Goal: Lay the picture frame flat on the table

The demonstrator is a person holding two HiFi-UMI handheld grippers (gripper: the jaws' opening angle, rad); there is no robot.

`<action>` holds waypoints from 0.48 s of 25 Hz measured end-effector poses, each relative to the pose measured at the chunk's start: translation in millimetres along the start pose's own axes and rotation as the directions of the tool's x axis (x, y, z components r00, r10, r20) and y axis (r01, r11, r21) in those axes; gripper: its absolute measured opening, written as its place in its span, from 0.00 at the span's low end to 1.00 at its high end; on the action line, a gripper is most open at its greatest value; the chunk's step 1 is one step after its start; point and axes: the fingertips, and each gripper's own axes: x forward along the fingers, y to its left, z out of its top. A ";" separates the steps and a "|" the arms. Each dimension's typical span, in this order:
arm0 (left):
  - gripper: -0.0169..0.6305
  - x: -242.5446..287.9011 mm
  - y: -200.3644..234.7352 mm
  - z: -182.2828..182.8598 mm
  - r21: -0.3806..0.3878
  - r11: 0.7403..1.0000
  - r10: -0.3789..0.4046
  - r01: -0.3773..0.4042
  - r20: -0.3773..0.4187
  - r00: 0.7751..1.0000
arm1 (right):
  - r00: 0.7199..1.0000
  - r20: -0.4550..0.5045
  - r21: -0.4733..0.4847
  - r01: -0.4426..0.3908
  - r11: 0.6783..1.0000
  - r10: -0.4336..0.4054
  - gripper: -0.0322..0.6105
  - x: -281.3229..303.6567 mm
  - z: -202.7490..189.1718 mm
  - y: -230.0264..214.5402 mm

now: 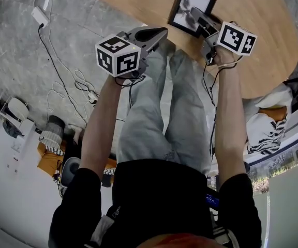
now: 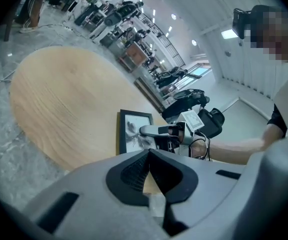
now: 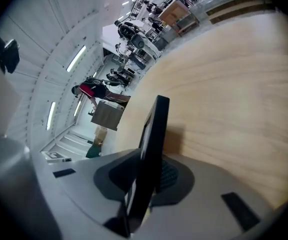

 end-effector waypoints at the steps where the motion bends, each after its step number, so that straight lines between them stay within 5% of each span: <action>1: 0.04 -0.5 0.6 0.0 -0.006 1.000 0.000 0.000 0.003 1.000 | 0.999 0.002 -0.022 0.032 0.999 -0.032 0.13 -0.1 -0.2 -2.3; 4: 0.04 -1.6 -0.2 -1.2 -0.017 1.000 -0.007 0.007 0.005 1.000 | 0.985 0.009 -0.119 0.171 0.978 -0.171 0.23 -2.1 0.7 -11.3; 8: 0.04 -3.9 -3.7 -4.2 -0.025 1.000 -0.013 0.014 0.009 1.000 | 0.934 0.038 -0.223 0.355 0.908 -0.355 0.38 -8.2 3.0 -25.2; 12: 0.04 -6.8 -6.3 -5.9 -0.045 0.999 -0.020 0.021 0.026 0.999 | 0.875 0.071 -0.277 0.478 0.833 -0.479 0.42 -12.7 5.1 -34.1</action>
